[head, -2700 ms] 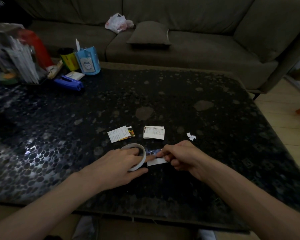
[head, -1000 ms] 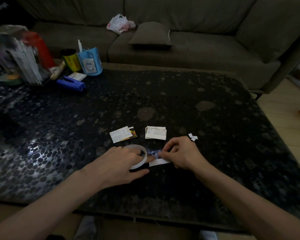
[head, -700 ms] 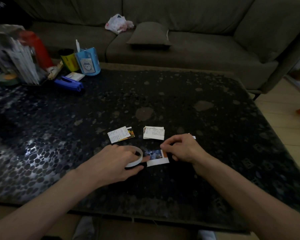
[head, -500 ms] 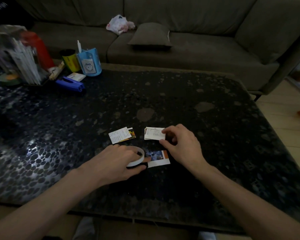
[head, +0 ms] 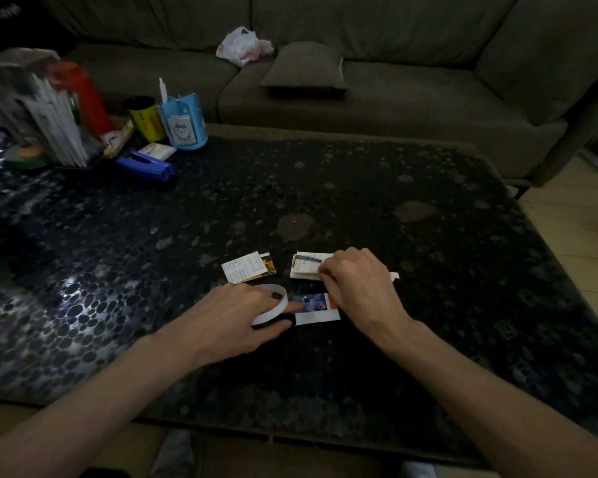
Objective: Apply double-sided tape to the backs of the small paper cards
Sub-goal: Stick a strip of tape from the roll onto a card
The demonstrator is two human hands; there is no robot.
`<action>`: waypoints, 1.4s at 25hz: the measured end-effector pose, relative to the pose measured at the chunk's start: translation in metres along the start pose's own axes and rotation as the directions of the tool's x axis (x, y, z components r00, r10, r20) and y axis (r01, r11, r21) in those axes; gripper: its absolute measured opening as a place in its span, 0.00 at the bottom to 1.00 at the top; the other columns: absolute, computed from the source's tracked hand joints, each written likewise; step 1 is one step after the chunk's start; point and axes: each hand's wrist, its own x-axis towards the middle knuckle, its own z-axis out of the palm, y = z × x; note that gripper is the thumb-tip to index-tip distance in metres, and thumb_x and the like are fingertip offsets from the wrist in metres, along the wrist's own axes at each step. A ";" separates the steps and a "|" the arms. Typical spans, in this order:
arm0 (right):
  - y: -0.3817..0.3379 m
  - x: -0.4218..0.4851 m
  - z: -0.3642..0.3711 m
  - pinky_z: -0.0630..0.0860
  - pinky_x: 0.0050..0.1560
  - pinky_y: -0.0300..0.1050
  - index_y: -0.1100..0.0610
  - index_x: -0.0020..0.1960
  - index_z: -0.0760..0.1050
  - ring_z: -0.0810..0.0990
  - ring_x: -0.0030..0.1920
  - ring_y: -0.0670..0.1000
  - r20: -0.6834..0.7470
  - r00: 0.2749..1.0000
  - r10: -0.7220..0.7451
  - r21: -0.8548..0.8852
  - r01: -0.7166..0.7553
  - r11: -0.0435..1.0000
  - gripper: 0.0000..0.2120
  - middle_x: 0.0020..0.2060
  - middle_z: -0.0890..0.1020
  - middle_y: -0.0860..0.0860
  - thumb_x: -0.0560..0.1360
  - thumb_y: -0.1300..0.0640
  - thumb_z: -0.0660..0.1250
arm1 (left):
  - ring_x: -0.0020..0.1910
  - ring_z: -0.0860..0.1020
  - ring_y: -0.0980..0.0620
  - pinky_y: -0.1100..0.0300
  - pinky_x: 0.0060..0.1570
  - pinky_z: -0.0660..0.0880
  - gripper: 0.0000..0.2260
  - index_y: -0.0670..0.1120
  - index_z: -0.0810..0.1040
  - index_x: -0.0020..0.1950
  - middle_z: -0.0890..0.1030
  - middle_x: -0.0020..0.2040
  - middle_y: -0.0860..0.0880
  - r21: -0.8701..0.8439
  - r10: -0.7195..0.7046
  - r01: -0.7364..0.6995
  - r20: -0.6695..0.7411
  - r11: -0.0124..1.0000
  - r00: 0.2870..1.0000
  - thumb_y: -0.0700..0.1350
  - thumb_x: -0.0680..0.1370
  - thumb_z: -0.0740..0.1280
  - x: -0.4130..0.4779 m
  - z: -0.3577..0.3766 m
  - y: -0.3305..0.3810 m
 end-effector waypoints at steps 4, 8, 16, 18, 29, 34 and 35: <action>-0.001 0.001 -0.003 0.74 0.63 0.46 0.49 0.58 0.81 0.80 0.55 0.46 0.015 0.998 0.059 0.093 -0.060 0.994 0.08 0.55 0.84 0.48 0.81 0.49 0.70 | 0.47 0.79 0.59 0.58 0.41 0.76 0.14 0.64 0.79 0.66 0.82 0.52 0.61 -0.022 0.037 -0.037 0.017 0.999 0.999 0.62 0.82 0.61 -0.001 -0.001 0.000; -0.001 0.003 -0.006 0.76 0.64 0.48 0.50 0.59 0.82 0.81 0.57 0.46 0.065 0.989 0.131 0.188 -0.141 0.972 0.09 0.56 0.84 0.48 0.82 0.49 0.68 | 0.50 0.79 0.62 0.58 0.44 0.78 0.14 0.66 0.80 0.65 0.81 0.55 0.65 -0.104 0.013 -0.014 -0.012 0.994 1.000 0.61 0.82 0.64 0.001 0.000 0.002; -0.008 -0.016 -0.027 0.81 0.49 0.47 0.57 0.51 0.84 0.82 0.46 0.49 -0.203 0.977 -0.069 0.183 0.107 0.977 0.05 0.47 0.85 0.52 0.76 0.60 0.74 | 0.25 0.75 0.57 0.67 0.26 0.70 0.17 0.48 0.89 0.43 0.87 0.36 0.52 -0.870 -0.581 0.305 0.025 0.388 0.813 0.59 0.79 0.70 0.020 -0.018 0.012; -0.010 -0.021 -0.031 0.82 0.44 0.49 0.58 0.50 0.84 0.82 0.44 0.50 -0.269 0.955 -0.125 0.161 0.173 0.972 0.06 0.46 0.85 0.53 0.73 0.62 0.76 | 0.23 0.74 0.58 0.68 0.23 0.68 0.14 0.47 0.89 0.42 0.85 0.31 0.52 -0.903 -0.627 0.341 0.110 0.261 0.771 0.57 0.77 0.74 0.023 -0.019 0.015; 0.002 -0.015 -0.015 0.77 0.35 0.28 0.44 0.55 0.83 0.86 0.43 0.37 0.422 0.829 0.367 0.835 -0.513 0.198 0.08 0.44 0.87 0.43 0.77 0.50 0.76 | 0.25 0.74 0.57 0.69 0.27 0.70 0.04 0.54 0.88 0.40 0.79 0.26 0.46 -0.848 -0.618 0.352 0.037 0.397 0.785 0.50 0.73 0.80 0.028 -0.008 0.013; 0.006 -0.017 -0.012 0.76 0.32 0.29 0.51 0.47 0.86 0.87 0.38 0.41 0.492 0.765 0.416 0.795 -0.590 0.144 0.04 0.39 0.88 0.44 0.75 0.51 0.78 | 0.26 0.77 0.57 0.69 0.31 0.73 0.06 0.51 0.88 0.41 0.83 0.29 0.50 -0.802 -0.565 0.314 -0.036 0.509 0.825 0.49 0.77 0.76 0.028 -0.011 0.020; 0.008 -0.016 -0.012 0.76 0.31 0.28 0.50 0.47 0.86 0.86 0.37 0.40 0.494 0.758 0.426 0.780 -0.603 0.168 0.03 0.38 0.88 0.43 0.76 0.52 0.77 | 0.28 0.79 0.57 0.69 0.32 0.73 0.05 0.52 0.88 0.44 0.85 0.32 0.53 -0.769 -0.556 0.318 -0.058 0.555 0.829 0.49 0.79 0.74 0.028 -0.011 0.020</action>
